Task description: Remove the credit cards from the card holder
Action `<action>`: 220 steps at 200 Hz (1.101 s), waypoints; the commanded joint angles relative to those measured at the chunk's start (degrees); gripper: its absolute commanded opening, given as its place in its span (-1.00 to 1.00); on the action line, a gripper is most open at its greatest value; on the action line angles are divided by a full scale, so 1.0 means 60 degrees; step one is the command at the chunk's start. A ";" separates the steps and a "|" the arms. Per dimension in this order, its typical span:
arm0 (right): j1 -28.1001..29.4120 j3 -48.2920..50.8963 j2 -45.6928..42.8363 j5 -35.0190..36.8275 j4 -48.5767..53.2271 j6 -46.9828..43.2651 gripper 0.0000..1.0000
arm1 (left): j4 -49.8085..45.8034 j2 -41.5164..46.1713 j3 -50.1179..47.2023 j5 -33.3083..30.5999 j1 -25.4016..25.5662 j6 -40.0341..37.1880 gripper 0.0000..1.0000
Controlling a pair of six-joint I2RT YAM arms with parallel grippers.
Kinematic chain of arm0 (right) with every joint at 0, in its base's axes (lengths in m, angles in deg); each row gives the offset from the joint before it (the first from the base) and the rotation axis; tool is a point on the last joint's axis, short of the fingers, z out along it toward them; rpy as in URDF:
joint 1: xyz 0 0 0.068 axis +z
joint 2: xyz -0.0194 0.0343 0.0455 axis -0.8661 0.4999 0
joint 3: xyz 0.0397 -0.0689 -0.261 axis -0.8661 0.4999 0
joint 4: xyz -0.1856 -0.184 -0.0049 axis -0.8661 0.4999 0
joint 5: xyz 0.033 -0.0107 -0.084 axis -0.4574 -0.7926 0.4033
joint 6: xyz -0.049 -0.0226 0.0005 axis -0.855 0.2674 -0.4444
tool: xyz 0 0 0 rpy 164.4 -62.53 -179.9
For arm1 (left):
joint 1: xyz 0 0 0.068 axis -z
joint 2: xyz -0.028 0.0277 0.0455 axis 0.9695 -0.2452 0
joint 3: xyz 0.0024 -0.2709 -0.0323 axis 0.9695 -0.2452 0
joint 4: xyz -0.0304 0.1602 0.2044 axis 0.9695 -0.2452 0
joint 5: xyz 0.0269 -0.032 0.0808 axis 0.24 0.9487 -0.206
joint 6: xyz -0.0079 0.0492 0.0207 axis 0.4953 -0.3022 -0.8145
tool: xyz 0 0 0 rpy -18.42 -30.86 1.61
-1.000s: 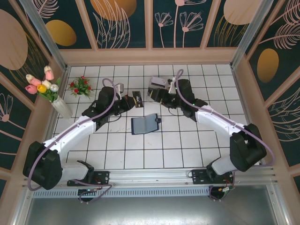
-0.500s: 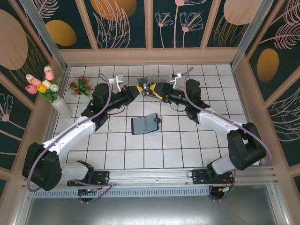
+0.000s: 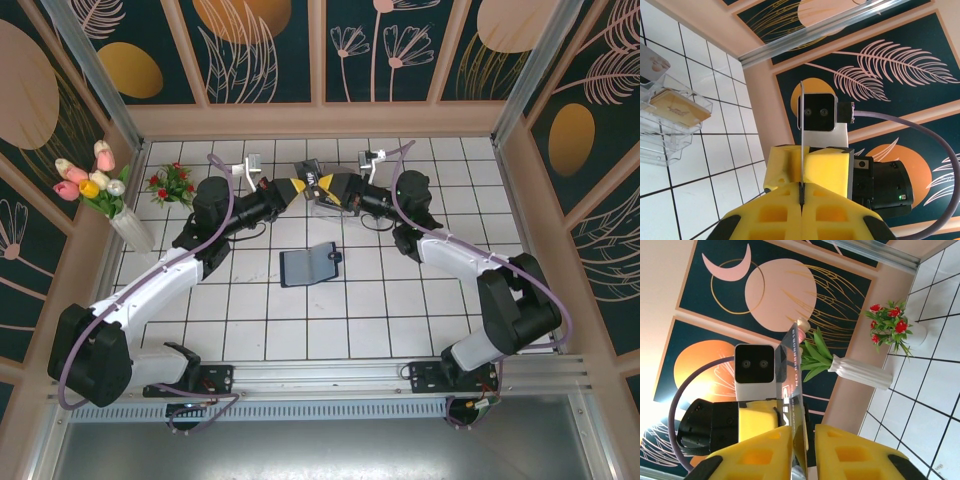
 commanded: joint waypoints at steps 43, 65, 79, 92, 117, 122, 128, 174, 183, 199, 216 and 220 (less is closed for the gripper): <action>0.0039 -0.0326 -0.0190 -0.0108 0.1220 -0.1602 -1.00 | -0.1689 0.0353 0.0112 -0.0901 -0.0142 -0.0661 -0.01; 0.0012 -0.0780 -0.0427 0.0423 0.3406 -0.3457 -1.00 | -0.3036 0.0524 0.0227 -0.1926 -0.0156 -0.1377 0.52; -0.0034 -0.1190 -0.0514 0.0978 0.4881 -0.4796 -1.00 | -0.3812 0.0598 0.0224 -0.2662 -0.0171 -0.1683 0.75; -0.0042 -0.1663 -0.0504 0.1720 0.6142 -0.6071 -1.00 | -0.4351 0.0623 0.0146 -0.3141 -0.0223 -0.1926 0.86; -0.0047 -0.2554 -0.0237 0.2921 0.7837 -0.8518 -1.00 | -0.4976 0.0701 -0.0151 -0.3907 -0.0323 -0.2340 0.97; -0.0049 -0.2723 -0.0158 0.3114 0.8073 -0.8938 -1.00 | -0.5092 0.0737 -0.0220 -0.4073 -0.0331 -0.2394 0.97; -0.0050 -0.2887 -0.0072 0.3312 0.8243 -0.9454 -1.00 | -0.5248 0.0757 -0.0293 -0.4258 -0.0353 -0.2465 0.97; -0.0329 -0.4527 0.1199 0.3894 0.9015 -1.2081 -1.00 | -0.5583 0.0882 -0.0911 -0.4421 -0.0758 -0.2705 0.97; -0.0369 -0.4741 0.1447 0.3915 0.8949 -1.2564 -1.00 | -0.5571 0.0867 -0.1079 -0.4274 -0.0835 -0.2657 0.97; -0.0468 -0.5059 0.1878 0.3768 0.8982 -1.3389 -1.00 | -0.5517 0.0771 -0.1315 -0.3916 -0.0940 -0.2569 0.97; -0.0613 -0.5720 0.2451 0.3156 0.9755 -1.4365 -1.00 | -0.5508 0.0678 -0.1490 -0.3726 -0.0961 -0.2552 0.97; -0.0631 -0.5902 0.2607 0.2978 1.0057 -1.4728 -1.00 | -0.5495 0.0663 -0.1523 -0.3697 -0.0964 -0.2551 0.97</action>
